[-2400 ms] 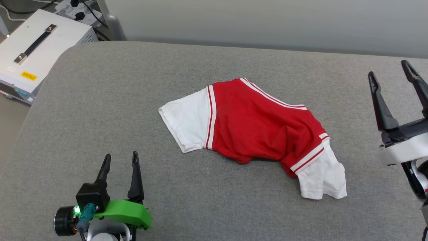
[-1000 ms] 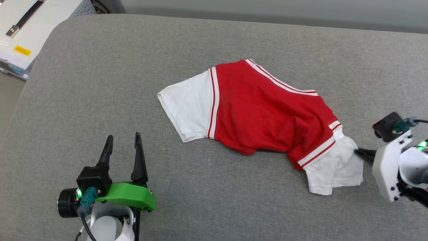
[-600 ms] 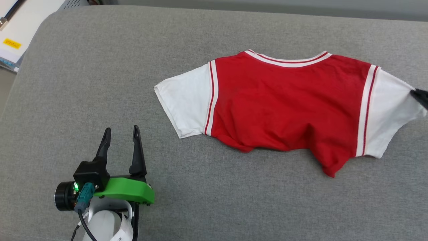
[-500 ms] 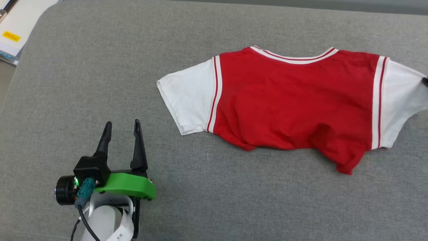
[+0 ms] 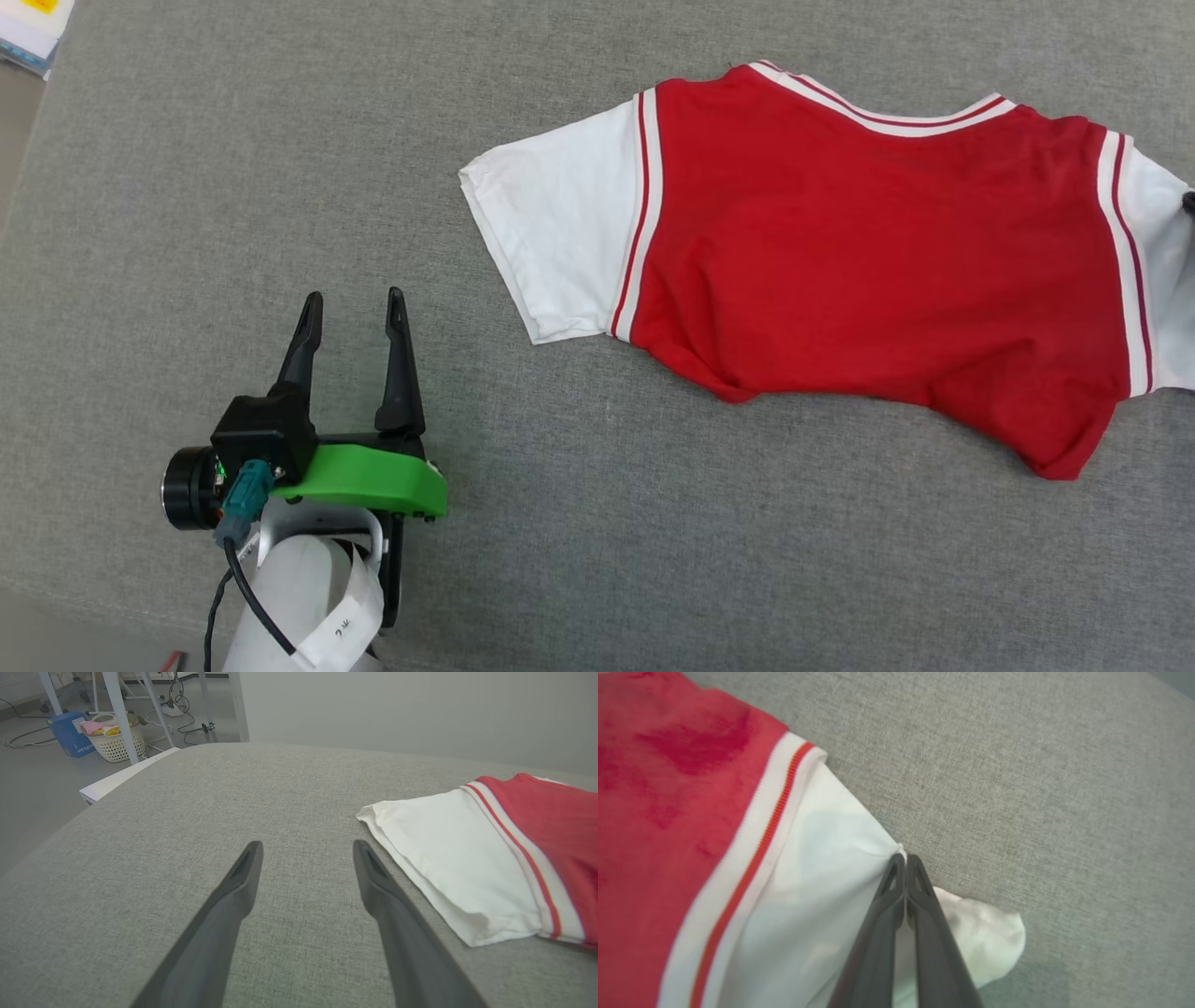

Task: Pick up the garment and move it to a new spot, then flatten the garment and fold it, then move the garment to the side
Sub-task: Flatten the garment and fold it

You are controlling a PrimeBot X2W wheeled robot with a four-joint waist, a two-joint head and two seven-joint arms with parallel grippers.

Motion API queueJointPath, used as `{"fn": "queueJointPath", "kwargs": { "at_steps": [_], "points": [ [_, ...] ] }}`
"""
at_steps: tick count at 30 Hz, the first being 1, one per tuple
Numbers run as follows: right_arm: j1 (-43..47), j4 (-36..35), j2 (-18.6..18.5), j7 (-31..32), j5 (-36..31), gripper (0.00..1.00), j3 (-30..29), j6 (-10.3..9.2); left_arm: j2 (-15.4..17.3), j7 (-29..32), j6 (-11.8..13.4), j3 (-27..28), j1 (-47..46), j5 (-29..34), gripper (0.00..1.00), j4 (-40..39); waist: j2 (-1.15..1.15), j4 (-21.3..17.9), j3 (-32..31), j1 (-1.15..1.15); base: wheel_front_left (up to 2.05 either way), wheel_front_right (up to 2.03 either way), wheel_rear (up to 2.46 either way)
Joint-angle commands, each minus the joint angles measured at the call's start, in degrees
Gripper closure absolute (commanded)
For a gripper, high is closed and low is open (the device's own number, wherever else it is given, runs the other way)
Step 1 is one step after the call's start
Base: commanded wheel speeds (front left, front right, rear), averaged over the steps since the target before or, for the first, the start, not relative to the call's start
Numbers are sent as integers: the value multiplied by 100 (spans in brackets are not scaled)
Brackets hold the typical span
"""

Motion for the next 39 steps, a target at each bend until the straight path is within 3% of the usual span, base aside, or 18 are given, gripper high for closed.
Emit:
{"fn": "queueJointPath", "kwargs": {
  "at_steps": [1,3,4,5,13,20,25,30,34,39],
  "points": [
    [35,228,182,-84,51,100,104,-4,-19,-34,42,12,-86,-41,0,16,0,48,-8,-1,0,0,0],
    [49,354,234,-314,112,100,135,-4,-19,-34,51,42,-51,-24,0,30,0,16,-116,-1,0,0,0],
    [61,390,241,-472,149,20,137,-4,-19,-34,49,74,-26,-15,0,27,0,-12,-190,-1,0,0,0],
    [71,398,239,-628,169,0,135,-4,-19,-34,42,109,-2,-4,0,31,0,-41,-256,-1,0,0,0],
    [366,126,251,-2474,9,0,21,-4,71,-34,-217,563,71,218,0,-12,0,-364,-830,-1,0,0,0],
    [748,-105,760,-4015,-608,0,-613,-4,323,-34,-454,827,-203,305,0,8,0,-671,-1106,-1,0,0,0],
    [1180,-485,1289,-4399,-1210,0,-1340,-4,530,-34,-590,797,-518,280,0,186,0,-851,-1206,-1,0,0,0],
    [1896,-1245,1854,-4446,-1811,0,-2111,-4,939,216,-721,577,-1098,140,0,580,0,-967,-1216,-1,0,0,0],
    [2603,-1816,2256,-4448,-2247,0,-2612,-4,1297,704,-766,271,-1702,-27,0,783,0,-1032,-1172,-1,0,0,0],
    [3273,-2337,2651,-4449,-2541,0,-2935,-4,1769,1791,-778,-378,-2476,-657,0,1071,0,-1142,-1041,-1,0,0,0]
  ]
}}
